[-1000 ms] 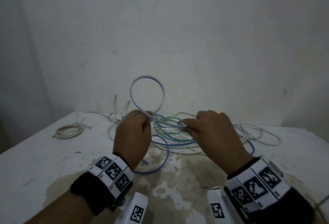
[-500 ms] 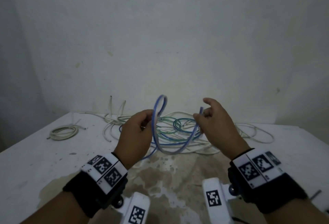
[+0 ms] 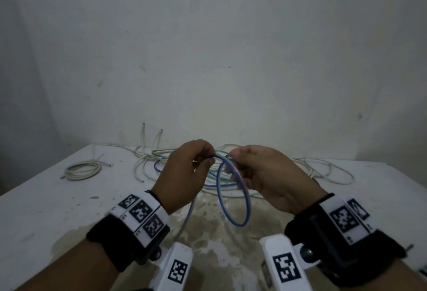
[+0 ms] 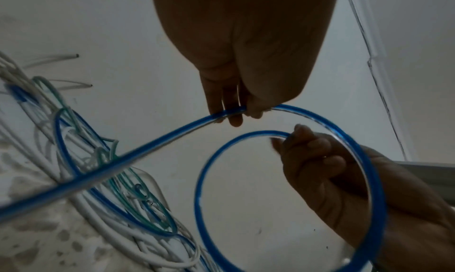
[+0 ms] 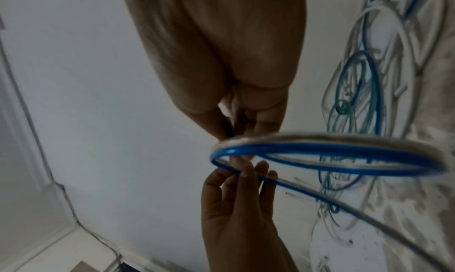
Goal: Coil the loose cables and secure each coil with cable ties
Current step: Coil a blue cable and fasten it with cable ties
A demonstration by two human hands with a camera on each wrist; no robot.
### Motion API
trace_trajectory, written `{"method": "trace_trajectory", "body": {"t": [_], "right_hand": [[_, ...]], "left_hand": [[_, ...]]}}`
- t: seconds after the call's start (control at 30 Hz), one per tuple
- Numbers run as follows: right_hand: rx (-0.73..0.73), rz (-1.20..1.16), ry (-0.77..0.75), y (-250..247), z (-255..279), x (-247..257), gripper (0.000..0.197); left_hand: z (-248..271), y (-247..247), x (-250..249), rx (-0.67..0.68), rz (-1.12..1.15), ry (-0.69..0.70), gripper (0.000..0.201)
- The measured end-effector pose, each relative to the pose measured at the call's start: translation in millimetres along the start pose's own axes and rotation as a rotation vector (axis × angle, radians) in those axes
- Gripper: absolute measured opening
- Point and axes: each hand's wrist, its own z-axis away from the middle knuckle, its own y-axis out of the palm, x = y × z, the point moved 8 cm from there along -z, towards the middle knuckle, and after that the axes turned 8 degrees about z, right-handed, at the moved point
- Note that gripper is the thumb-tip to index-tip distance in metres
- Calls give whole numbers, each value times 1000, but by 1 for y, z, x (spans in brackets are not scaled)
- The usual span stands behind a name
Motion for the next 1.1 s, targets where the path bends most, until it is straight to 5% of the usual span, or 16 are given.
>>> {"method": "trace_trajectory", "body": {"t": [0.23, 0.37, 0.43, 0.57, 0.8, 1.1], "right_hand": [[78, 180, 191, 13, 0, -26, 23], [46, 197, 195, 16, 2, -29, 27], [48, 168, 213, 18, 5, -31, 22], [22, 90, 149, 16, 6, -30, 25], [-5, -205, -50, 23, 2, -15, 21], [-12, -256, -76, 22, 7, -31, 27]], "left_hand": [[-1, 2, -2, 54, -6, 43, 39], [-1, 3, -5, 88, -1, 118, 17], [-2, 2, -7, 106, -87, 179, 21], [-4, 2, -13, 130, -172, 260, 37], [-6, 6, -17, 148, -217, 333, 33], [-10, 3, -19, 151, -257, 329, 36]]}}
